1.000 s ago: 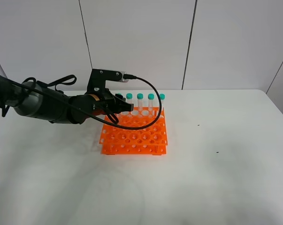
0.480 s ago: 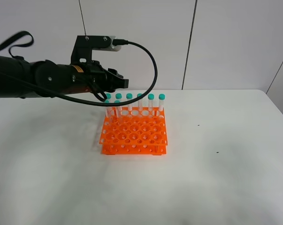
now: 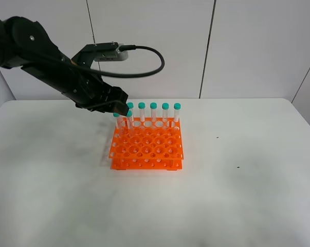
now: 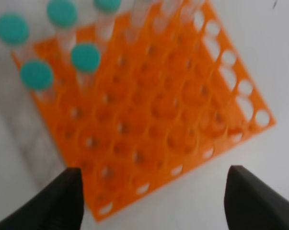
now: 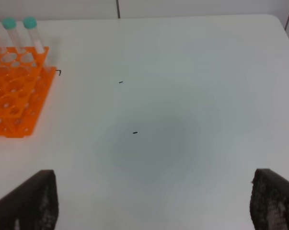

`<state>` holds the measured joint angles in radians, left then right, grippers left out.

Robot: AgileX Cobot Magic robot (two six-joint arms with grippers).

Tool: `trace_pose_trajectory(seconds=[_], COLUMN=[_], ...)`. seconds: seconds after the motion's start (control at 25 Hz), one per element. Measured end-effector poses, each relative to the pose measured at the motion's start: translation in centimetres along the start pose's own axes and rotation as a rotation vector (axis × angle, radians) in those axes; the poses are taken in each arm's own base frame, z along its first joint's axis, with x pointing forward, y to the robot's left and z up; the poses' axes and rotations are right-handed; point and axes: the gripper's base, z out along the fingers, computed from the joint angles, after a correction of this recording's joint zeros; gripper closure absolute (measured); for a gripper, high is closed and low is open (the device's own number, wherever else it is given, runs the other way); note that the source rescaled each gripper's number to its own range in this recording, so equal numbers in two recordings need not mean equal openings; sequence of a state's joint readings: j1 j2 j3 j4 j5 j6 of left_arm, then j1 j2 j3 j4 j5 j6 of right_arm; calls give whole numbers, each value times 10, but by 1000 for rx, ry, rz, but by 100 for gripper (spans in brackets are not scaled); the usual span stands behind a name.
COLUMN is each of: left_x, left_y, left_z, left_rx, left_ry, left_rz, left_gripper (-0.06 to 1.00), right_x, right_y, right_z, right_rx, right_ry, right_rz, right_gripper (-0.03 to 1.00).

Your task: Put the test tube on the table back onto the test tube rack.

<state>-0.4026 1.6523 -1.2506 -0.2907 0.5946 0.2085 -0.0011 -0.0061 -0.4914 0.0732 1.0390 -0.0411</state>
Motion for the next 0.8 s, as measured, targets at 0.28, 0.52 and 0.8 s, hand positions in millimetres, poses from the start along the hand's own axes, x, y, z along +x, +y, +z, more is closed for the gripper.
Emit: trace_pose_trajectory(seconds=[0.28,0.52,0.8], left_x=[-13,-2,16], left_y=[50,105,146], left_z=[14,2,-18], left_rx=[-72,-163,-192], left_ry=[266,339,412], left_rz=[-111,-251,-406], left_gripper=[4,4,4], right_x=[0,0,0], right_y=[0,0,0], right_z=[0,0,0], right_rx=[0,0,0], right_ry=[0,0,0], right_rz=[0,0,0], right_gripper=[3,3,3])
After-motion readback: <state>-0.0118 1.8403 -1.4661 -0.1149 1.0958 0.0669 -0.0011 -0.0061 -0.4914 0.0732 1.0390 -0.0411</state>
